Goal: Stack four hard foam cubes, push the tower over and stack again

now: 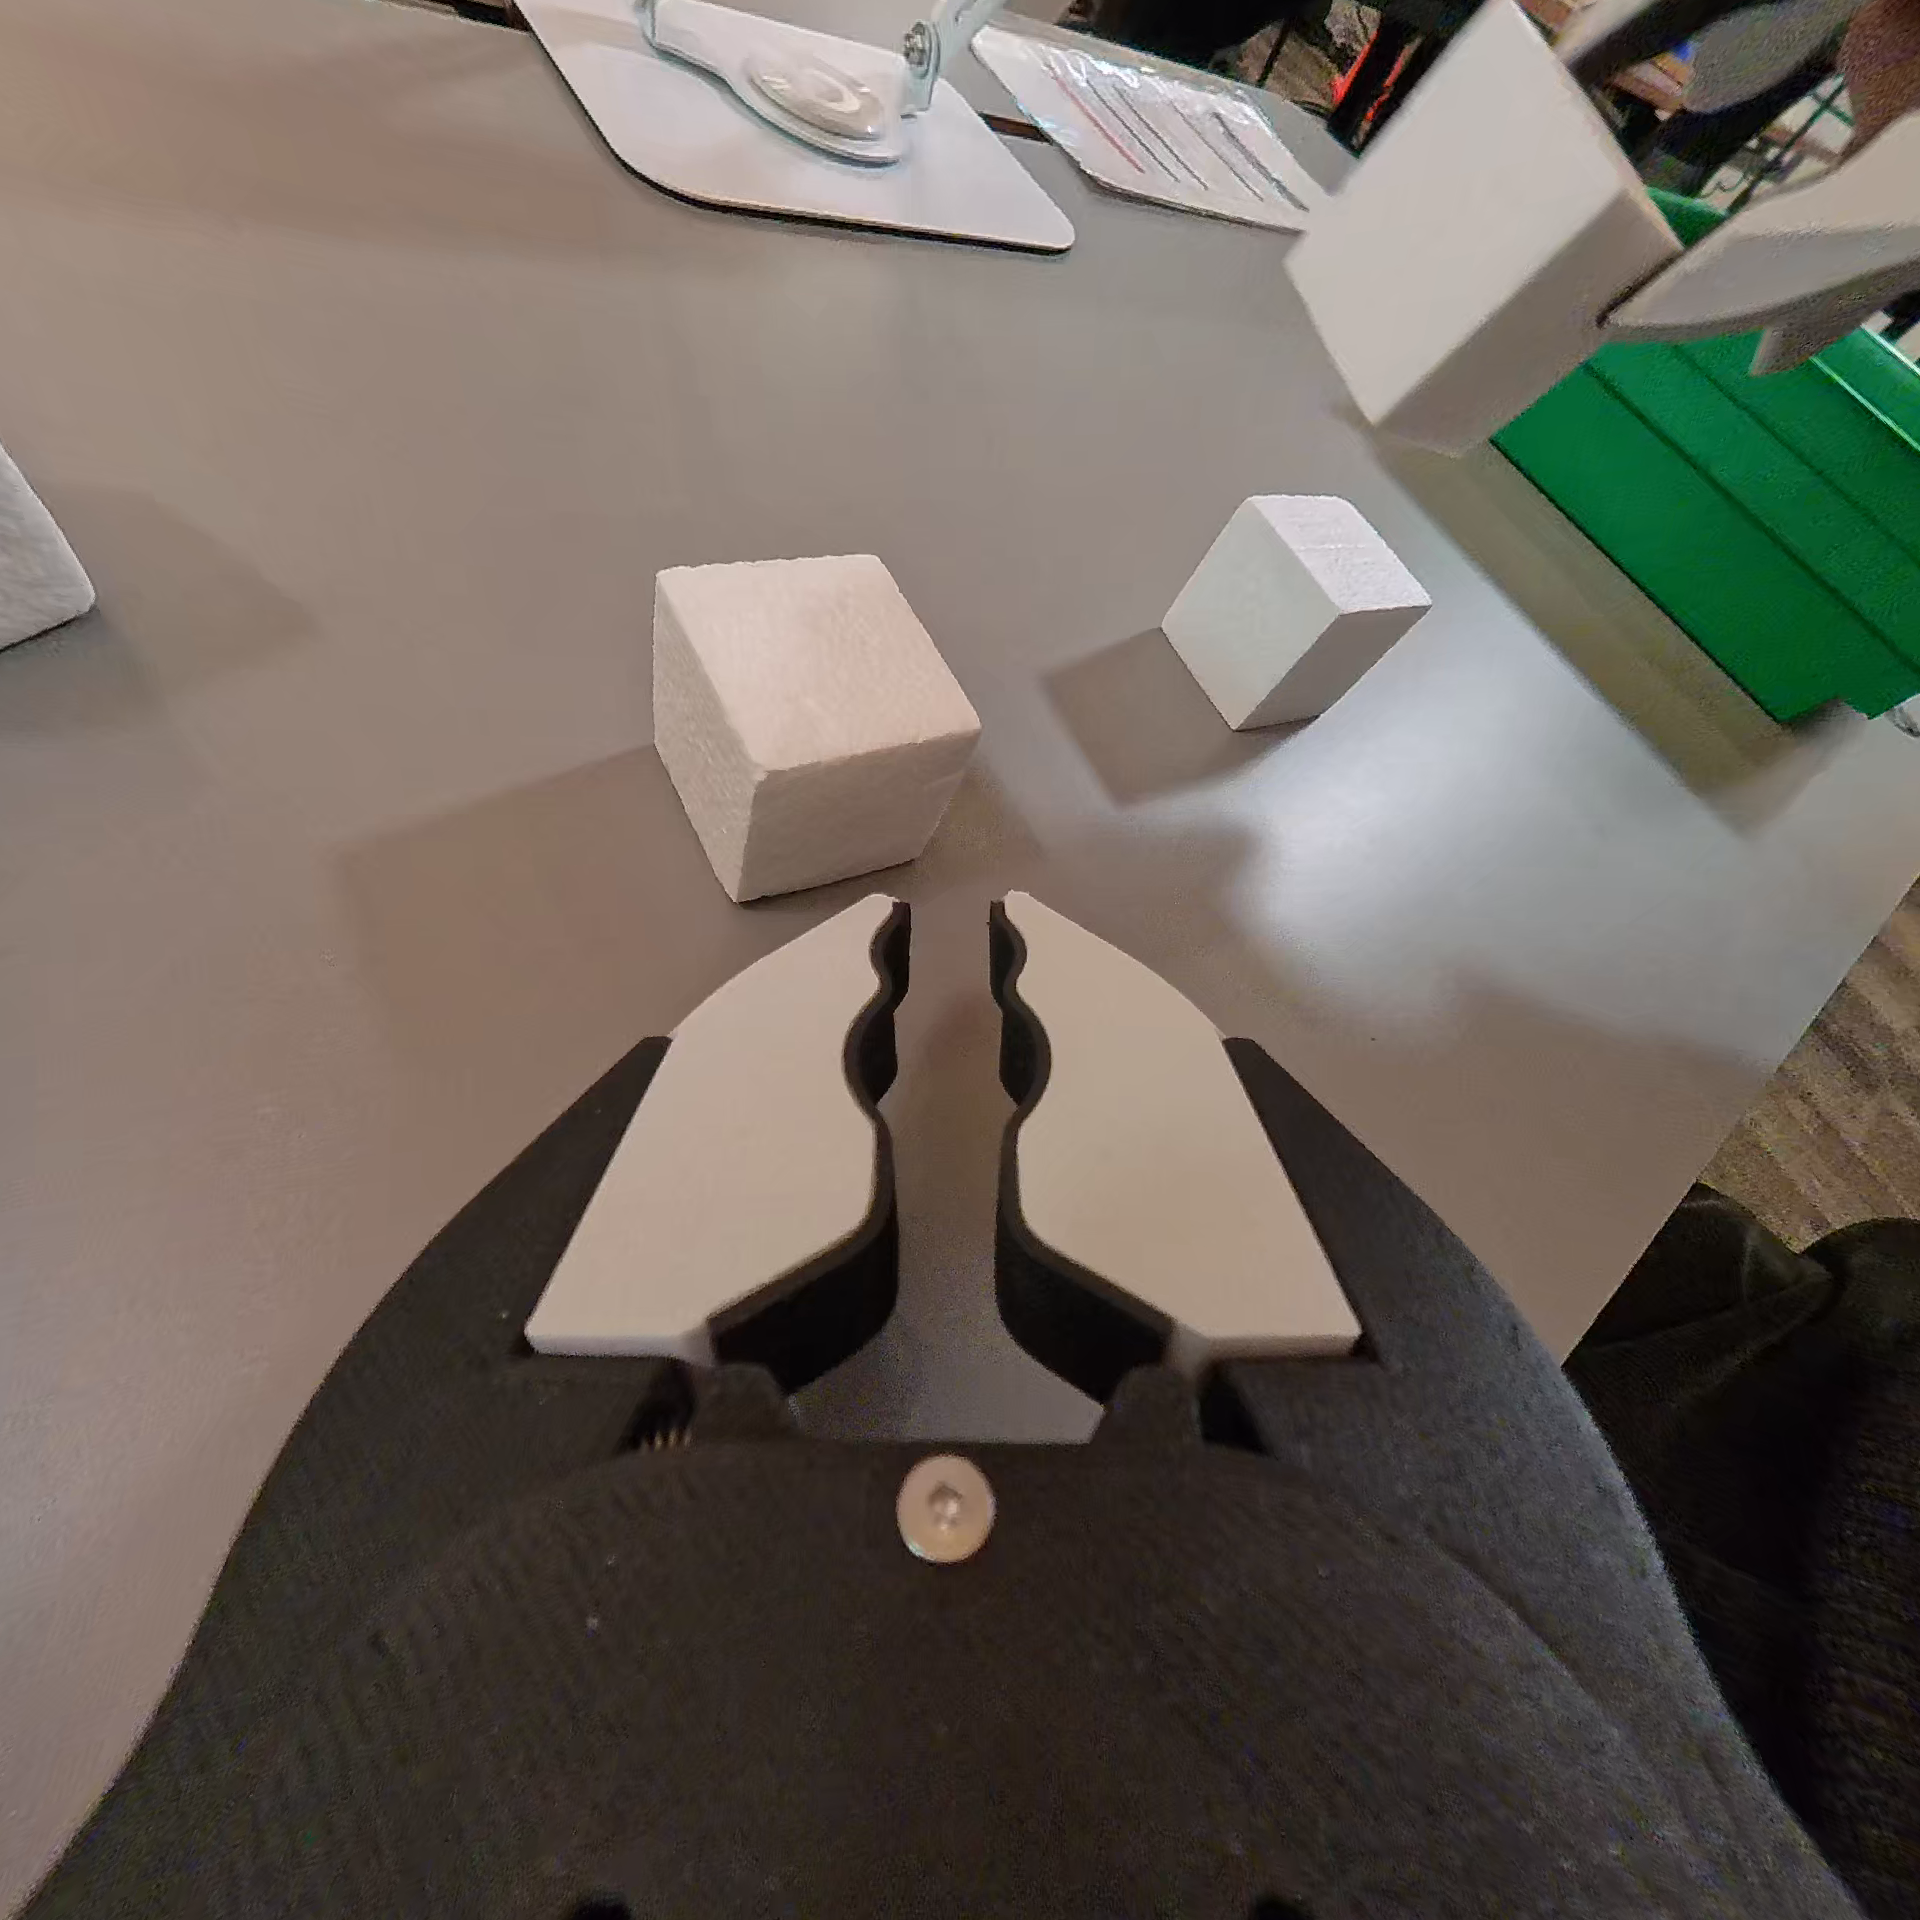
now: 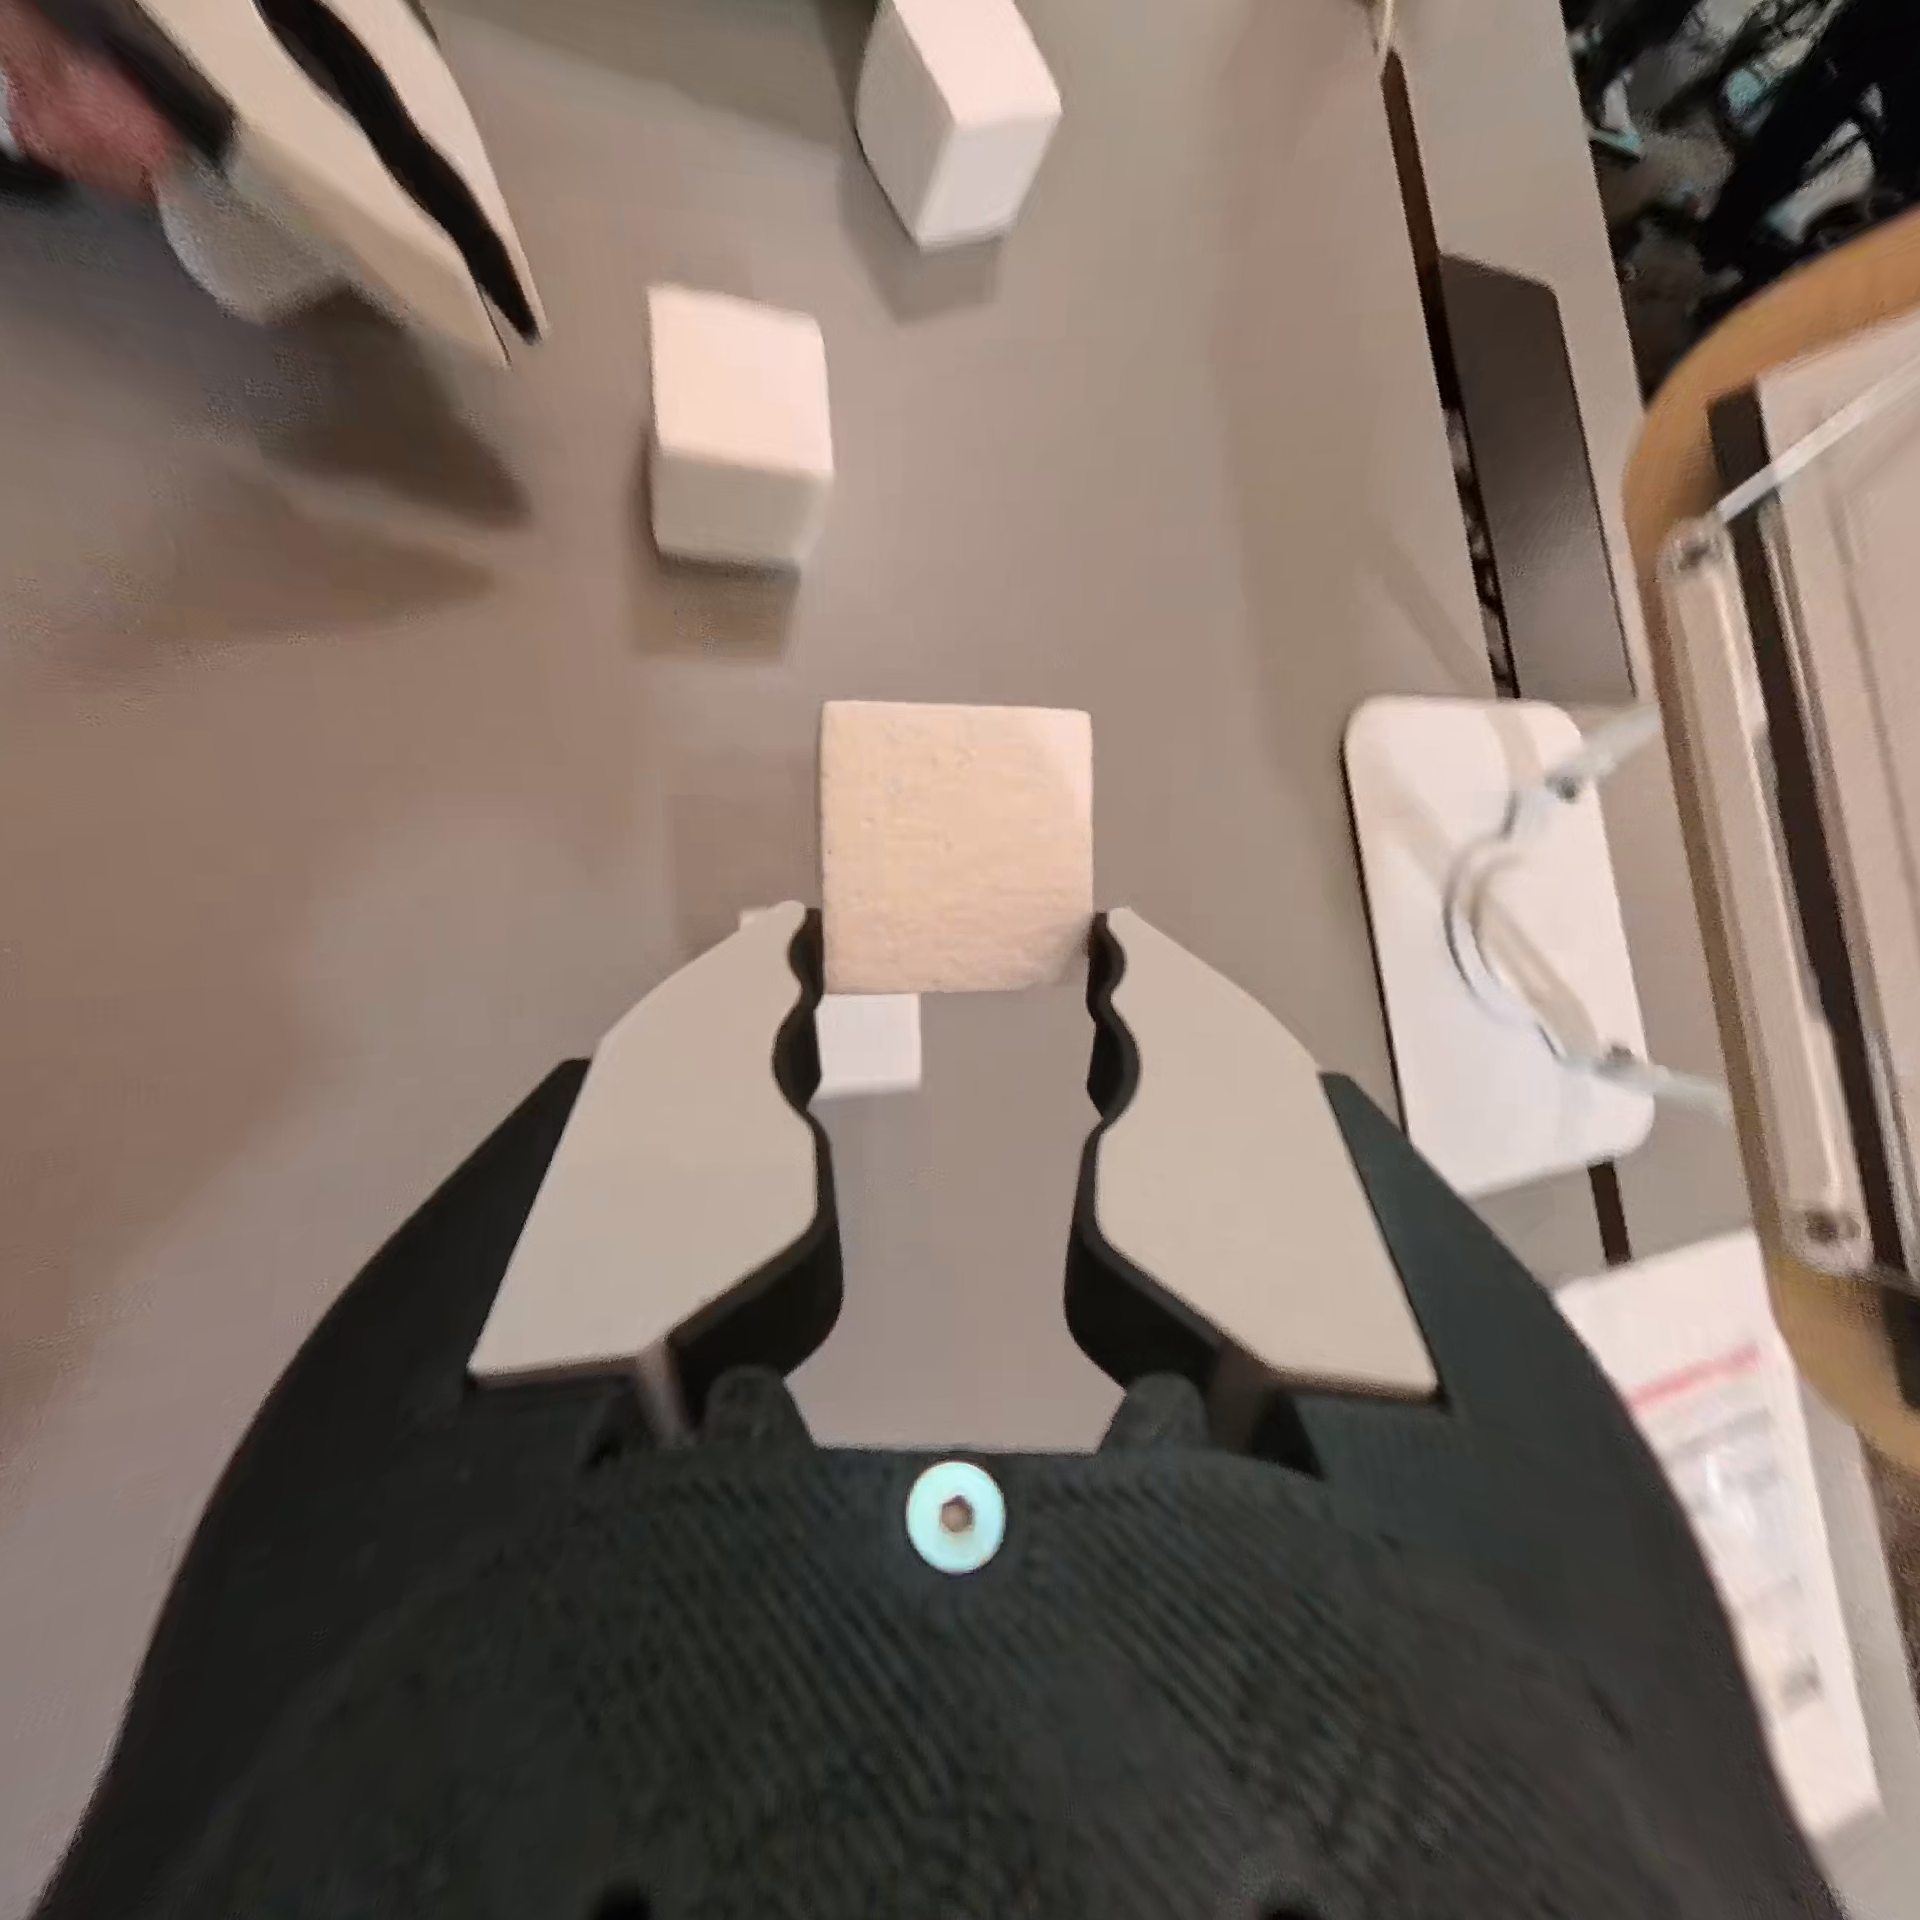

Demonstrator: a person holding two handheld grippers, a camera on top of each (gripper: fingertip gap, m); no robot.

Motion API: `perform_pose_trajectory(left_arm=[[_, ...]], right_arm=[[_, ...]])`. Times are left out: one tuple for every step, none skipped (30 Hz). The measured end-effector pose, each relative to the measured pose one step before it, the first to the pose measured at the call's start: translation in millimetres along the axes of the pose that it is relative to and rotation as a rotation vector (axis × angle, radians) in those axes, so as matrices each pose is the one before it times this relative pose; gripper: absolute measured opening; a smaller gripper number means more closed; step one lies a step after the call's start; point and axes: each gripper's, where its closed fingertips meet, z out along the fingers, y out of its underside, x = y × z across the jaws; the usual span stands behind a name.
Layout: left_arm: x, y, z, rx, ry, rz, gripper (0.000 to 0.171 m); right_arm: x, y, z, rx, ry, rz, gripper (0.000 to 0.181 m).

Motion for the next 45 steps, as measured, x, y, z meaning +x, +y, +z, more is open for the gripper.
perform_pose_trajectory(left_arm=[[-0.22, 0.37, 0.35, -0.00366, -0.0001, -0.0015, 0.015], [0.03, 0.67, 0.66, -0.00577, -0.0003, 0.0002, 0.015], [0.30, 0.41, 0.48, -0.00411, 0.0001, 0.0030, 0.015], [0.30, 0.22, 0.18, -0.00244, -0.0020, 0.0048, 0.015], [0.20, 0.07, 0.00, -0.00018, -0.0036, 0.0061, 0.015], [0.30, -0.16, -0.11, 0.00116, -0.0041, 0.0064, 0.015], [0.33, -0.03, -0.07, 0.00031, -0.0034, 0.0060, 0.015], [0.27, 0.26, 0.15, -0.00174, -0.0019, 0.0049, 0.015], [0.44, 0.33, 0.36, -0.00342, 0.0002, 0.0034, 0.015], [0.33, 0.42, 0.43, -0.00354, 0.0011, 0.0020, 0.015], [0.22, 0.21, 0.30, -0.00266, 0.0016, 0.0008, 0.015], [0.20, 0.26, 0.15, -0.00169, 0.0023, -0.0003, 0.015], [0.14, 0.07, 0.07, -0.00109, 0.0026, -0.0012, 0.015], [0.01, 0.03, 0.15, -0.00045, 0.0025, -0.0019, 0.015], [0.00, -0.05, -0.08, 0.00057, 0.0021, -0.0023, 0.015], [-0.09, -0.10, -0.11, 0.00104, 0.0021, -0.0022, 0.015], [0.09, -0.02, -0.06, 0.00066, 0.0020, -0.0020, 0.015], [-0.09, -0.03, 0.00, -0.00008, 0.0018, -0.0016, 0.015], [0.05, 0.16, 0.08, -0.00072, 0.0018, -0.0010, 0.015], [0.16, 0.10, 0.15, -0.00111, 0.0019, -0.0001, 0.015], [0.29, 0.18, 0.20, -0.00146, 0.0017, 0.0007, 0.015], [0.31, 0.12, 0.14, -0.00166, 0.0018, 0.0011, 0.015], [0.21, 0.19, 0.20, -0.00160, 0.0013, 0.0011, 0.015], [0.18, 0.18, 0.20, -0.00148, 0.0010, 0.0009, 0.015], [0.12, 0.11, 0.00, -0.00092, 0.0008, 0.0007, 0.015], [0.04, -0.02, 0.10, -0.00036, 0.0004, 0.0002, 0.015], [-0.05, 0.01, -0.07, 0.00002, 0.0001, -0.0002, 0.015], [-0.10, -0.08, -0.02, 0.00072, -0.0005, -0.0005, 0.015], [-0.17, -0.10, -0.07, 0.00095, -0.0005, -0.0006, 0.015], [-0.08, 0.00, -0.15, 0.00064, -0.0003, -0.0005, 0.015], [-0.14, -0.13, -0.08, 0.00051, -0.0010, -0.0004, 0.015], [-0.04, -0.01, 0.07, -0.00006, -0.0007, 0.0001, 0.015], [-0.06, 0.05, 0.03, -0.00051, -0.0006, 0.0007, 0.015], [0.11, 0.10, 0.11, -0.00064, -0.0007, 0.0011, 0.015], [0.05, 0.08, 0.08, -0.00087, -0.0002, 0.0010, 0.015], [0.02, 0.01, 0.14, -0.00072, -0.0001, 0.0006, 0.015], [0.01, 0.05, -0.03, -0.00041, 0.0000, 0.0000, 0.015], [-0.01, 0.05, 0.09, -0.00016, 0.0003, -0.0006, 0.015], [-0.10, -0.10, -0.05, 0.00054, 0.0003, -0.0010, 0.015], [-0.18, -0.13, -0.09, 0.00087, 0.0001, -0.0012, 0.015], [0.01, 0.03, 0.01, 0.00047, 0.0003, -0.0010, 0.015], [-0.09, -0.13, -0.15, 0.00057, 0.0000, -0.0004, 0.015], [-0.04, -0.04, 0.02, 0.00030, -0.0002, 0.0002, 0.015], [0.12, 0.05, 0.07, -0.00014, -0.0002, 0.0007, 0.015], [0.04, 0.00, -0.05, -0.00029, -0.0004, 0.0010, 0.015]], right_arm=[[0.95, 14.33, -6.50, -0.0247, 0.0104, 0.0000, 0.050], [0.10, 12.48, -5.69, -0.0245, -0.0055, 0.0158, 0.050], [0.88, 8.46, -5.35, -0.0102, -0.0087, 0.0266, 0.050], [1.42, 3.49, -4.62, 0.0099, -0.0104, 0.0276, 0.050], [1.00, -0.93, -3.73, 0.0248, -0.0141, 0.0239, 0.050], [0.09, -4.00, -2.41, 0.0313, -0.0175, 0.0205, 0.050], [-1.61, -4.37, -0.48, 0.0264, -0.0227, 0.0144, 0.050], [-2.54, -3.00, 1.90, 0.0137, -0.0228, 0.0046, 0.050], [-3.12, -0.62, 4.15, -0.0012, -0.0212, -0.0048, 0.050], [-2.84, 1.43, 5.76, -0.0145, -0.0159, -0.0106, 0.050], [-2.11, 3.02, 6.37, -0.0245, -0.0104, -0.0137, 0.050], [-1.45, 4.09, 6.29, -0.0305, -0.0058, -0.0129, 0.050], [-0.24, 4.13, 5.55, -0.0315, 0.0006, -0.0096, 0.050], [-0.32, 3.26, 4.61, -0.0236, -0.0003, -0.0073, 0.050], [-0.95, 1.65, 3.46, -0.0111, -0.0047, -0.0027, 0.050], [-1.45, 0.34, 2.48, -0.0017, -0.0106, 0.0042, 0.050], [-1.13, -0.33, 1.54, 0.0024, -0.0097, 0.0054, 0.050], [-0.27, -0.56, 0.52, 0.0038, -0.0036, 0.0020, 0.050], [0.02, -0.59, -0.13, 0.0034, -0.0005, 0.0001, 0.050], [-0.10, -0.70, -0.55, 0.0031, -0.0013, 0.0003, 0.050], [-0.42, -1.09, -0.86, 0.0052, -0.0020, 0.0008, 0.050], [-0.46, -1.21, -0.91, 0.0056, -0.0028, 0.0003, 0.050], [-0.24, -1.02, -0.65, 0.0042, -0.0008, -0.0007, 0.050], [-0.24, -1.12, -0.48, 0.0037, 0.0000, -0.0019, 0.050], [-0.51, -1.03, -0.05, 0.0029, -0.0014, -0.0025, 0.050], [-0.53, -0.58, 0.34, -0.0014, -0.0013, -0.0035, 0.050], [-0.06, 0.27, 0.94, -0.0064, 0.0025, -0.0053, 0.050], [0.20, 1.04, 1.24, -0.0118, 0.0037, -0.0066, 0.050], [0.13, 1.44, 1.45, -0.0121, 0.0029, -0.0061, 0.050], [0.00, 1.45, 1.46, -0.0094, 0.0003, -0.0037, 0.050], [-0.07, 1.16, 1.12, -0.0064, 0.0003, -0.0017, 0.050], [0.07, 0.88, 0.62, -0.0038, -0.0007, 0.0003, 0.050], [0.10, 0.19, 0.06, 0.0007, -0.0007, 0.0019, 0.050], [0.59, -0.07, -0.50, 0.0021, 0.0017, 0.0008, 0.050], [0.68, 0.16, -0.68, 0.0005, 0.0034, -0.0002, 0.050], [0.44, 0.14, -0.62, 0.0005, 0.0007, 0.0011, 0.050], [0.22, -0.16, -0.57, 0.0024, -0.0006, 0.0020, 0.050], [0.17, -0.23, -0.32, 0.0026, -0.0002, 0.0009, 0.050], [0.00, 0.08, 0.08, 0.0004, -0.0008, -0.0001, 0.050], [0.04, 0.32, 0.32, -0.0015, -0.0008, -0.0007, 0.050], [0.05, 0.28, 0.53, -0.0015, 0.0009, -0.0017, 0.050], [0.24, 0.27, 0.67, -0.0011, 0.0014, -0.0024, 0.050], [0.00, 0.24, 0.67, -0.0014, 0.0007, -0.0018, 0.050], [0.08, -0.12, 0.43, 0.0015, 0.0001, -0.0008, 0.050], [-0.02, -0.36, 0.17, 0.0029, 0.0000, -0.0011, 0.050]])
